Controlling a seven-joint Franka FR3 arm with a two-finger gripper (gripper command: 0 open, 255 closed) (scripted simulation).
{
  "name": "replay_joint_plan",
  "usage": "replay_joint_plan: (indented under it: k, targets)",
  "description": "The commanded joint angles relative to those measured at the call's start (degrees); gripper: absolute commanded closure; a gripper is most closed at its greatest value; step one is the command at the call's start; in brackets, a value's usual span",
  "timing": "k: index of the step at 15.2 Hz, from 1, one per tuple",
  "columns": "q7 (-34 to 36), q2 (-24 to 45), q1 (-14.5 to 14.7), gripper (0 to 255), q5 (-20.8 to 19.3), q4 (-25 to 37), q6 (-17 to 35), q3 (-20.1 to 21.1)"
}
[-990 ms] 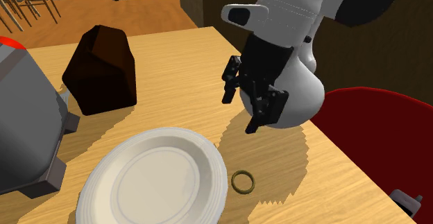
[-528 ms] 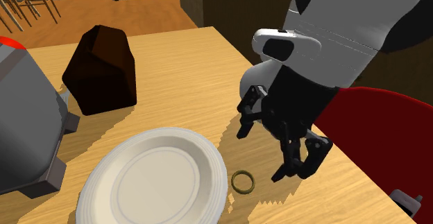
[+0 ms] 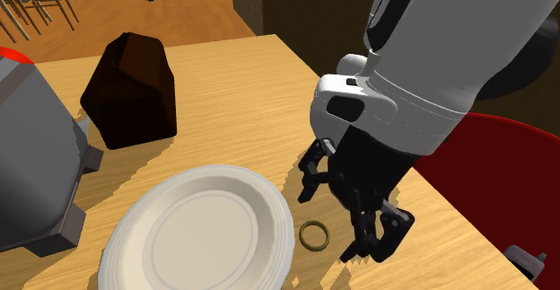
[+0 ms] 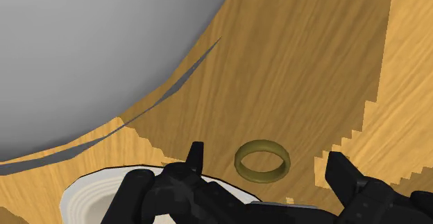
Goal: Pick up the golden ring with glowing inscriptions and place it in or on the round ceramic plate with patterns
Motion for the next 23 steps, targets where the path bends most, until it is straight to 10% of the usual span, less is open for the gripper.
replay_joint_plan:
  k: [1, 7, 8, 23]
  targets:
    - [0.2, 0.2, 0.0, 0, -0.2, -0.3, 0.5, 0.0]
    - [0.2, 0.2, 0.0, 0, -0.2, -0.3, 0.5, 0.0]
    - [0.2, 0.2, 0.0, 255, -0.2, -0.3, 0.5, 0.0]
    - [-1.1, 0.0, 0.0, 255, 0.5, 4.0, -3.9, 0.0]
